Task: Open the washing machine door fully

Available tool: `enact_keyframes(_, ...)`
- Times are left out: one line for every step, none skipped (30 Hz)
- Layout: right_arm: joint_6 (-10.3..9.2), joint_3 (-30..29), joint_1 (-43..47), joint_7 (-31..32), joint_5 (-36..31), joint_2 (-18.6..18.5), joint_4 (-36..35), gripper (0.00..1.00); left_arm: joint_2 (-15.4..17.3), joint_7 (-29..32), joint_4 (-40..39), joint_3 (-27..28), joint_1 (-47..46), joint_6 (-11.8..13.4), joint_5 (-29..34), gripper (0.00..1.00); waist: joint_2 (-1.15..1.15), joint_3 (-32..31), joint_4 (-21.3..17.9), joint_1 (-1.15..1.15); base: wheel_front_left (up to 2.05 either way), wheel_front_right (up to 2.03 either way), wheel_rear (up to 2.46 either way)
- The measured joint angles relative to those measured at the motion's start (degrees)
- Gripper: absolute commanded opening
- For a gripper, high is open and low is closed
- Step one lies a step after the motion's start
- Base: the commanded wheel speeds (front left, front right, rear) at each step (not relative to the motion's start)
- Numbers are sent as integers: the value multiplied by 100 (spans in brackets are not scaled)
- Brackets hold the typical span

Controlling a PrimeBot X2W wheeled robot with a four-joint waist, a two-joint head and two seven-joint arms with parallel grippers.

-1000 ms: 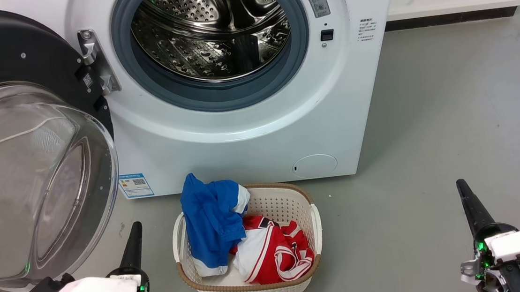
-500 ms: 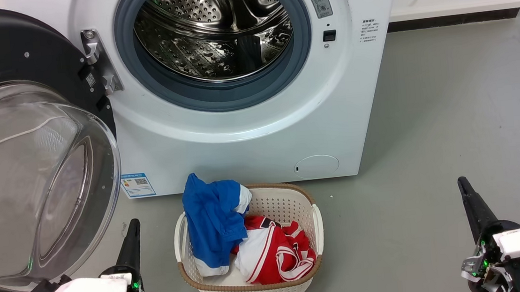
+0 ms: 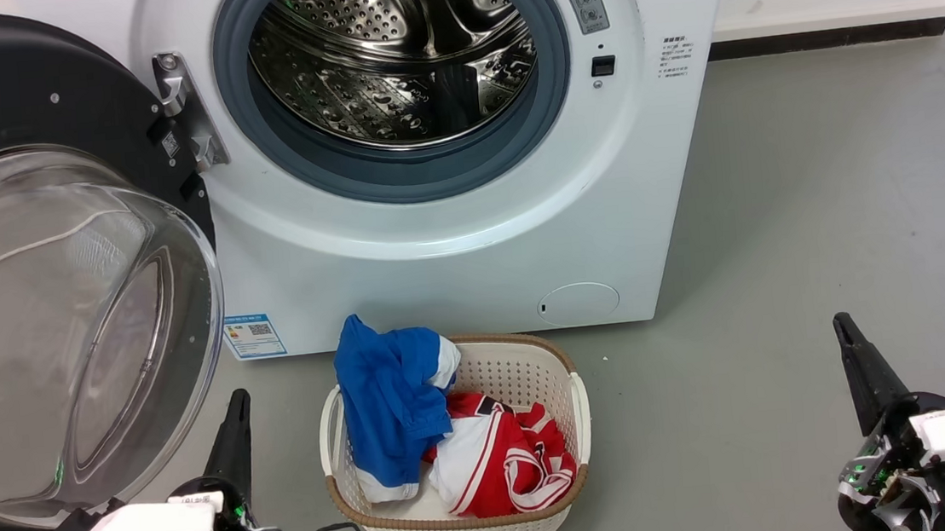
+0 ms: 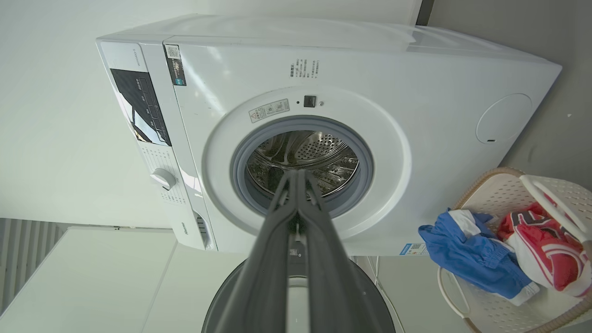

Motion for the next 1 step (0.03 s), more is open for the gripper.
enact_keyframes(0, -7, 0, 18, 44, 0, 1, 0, -2, 7, 0, 4, -6, -2, -42, 0, 0, -1, 2, 0, 0, 0, 0)
